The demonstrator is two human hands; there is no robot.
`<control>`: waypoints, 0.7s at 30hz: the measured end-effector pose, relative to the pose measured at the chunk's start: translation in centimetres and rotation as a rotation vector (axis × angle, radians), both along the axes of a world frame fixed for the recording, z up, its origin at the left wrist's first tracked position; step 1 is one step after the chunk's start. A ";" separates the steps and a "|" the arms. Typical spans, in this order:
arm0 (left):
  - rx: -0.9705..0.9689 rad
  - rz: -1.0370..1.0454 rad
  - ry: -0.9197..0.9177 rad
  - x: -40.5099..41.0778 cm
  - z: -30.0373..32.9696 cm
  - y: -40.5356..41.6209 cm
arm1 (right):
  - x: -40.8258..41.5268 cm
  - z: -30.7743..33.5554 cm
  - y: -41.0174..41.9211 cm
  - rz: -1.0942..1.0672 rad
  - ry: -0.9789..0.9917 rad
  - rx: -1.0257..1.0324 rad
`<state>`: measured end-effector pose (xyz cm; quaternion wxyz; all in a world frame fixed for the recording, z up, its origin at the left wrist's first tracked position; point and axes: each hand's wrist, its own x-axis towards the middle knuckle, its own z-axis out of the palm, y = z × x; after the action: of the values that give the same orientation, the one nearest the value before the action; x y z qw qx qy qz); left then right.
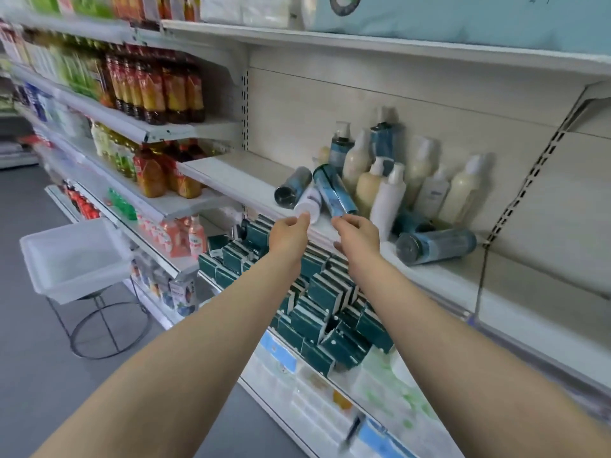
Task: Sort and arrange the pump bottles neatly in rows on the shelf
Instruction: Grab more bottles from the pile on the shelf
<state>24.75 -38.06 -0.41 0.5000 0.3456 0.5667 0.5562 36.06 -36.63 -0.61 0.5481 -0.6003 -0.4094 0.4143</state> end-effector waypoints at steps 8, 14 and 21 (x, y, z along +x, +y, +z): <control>0.014 0.086 0.051 -1.7 1.1 8.8 | -0.7 1.9 8.4 -0.043 -0.061 0.042; 0.043 0.105 0.060 -2.6 1.7 13.1 | -1.4 2.2 11.9 -0.081 -0.048 0.038; 0.085 0.120 0.043 -3.3 1.8 18.5 | -2.0 2.6 15.0 -0.213 -0.133 0.120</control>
<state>21.47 -19.61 1.38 0.4382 0.3438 0.5729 0.6014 34.09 -21.61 1.97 0.5956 -0.6326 -0.4028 0.2878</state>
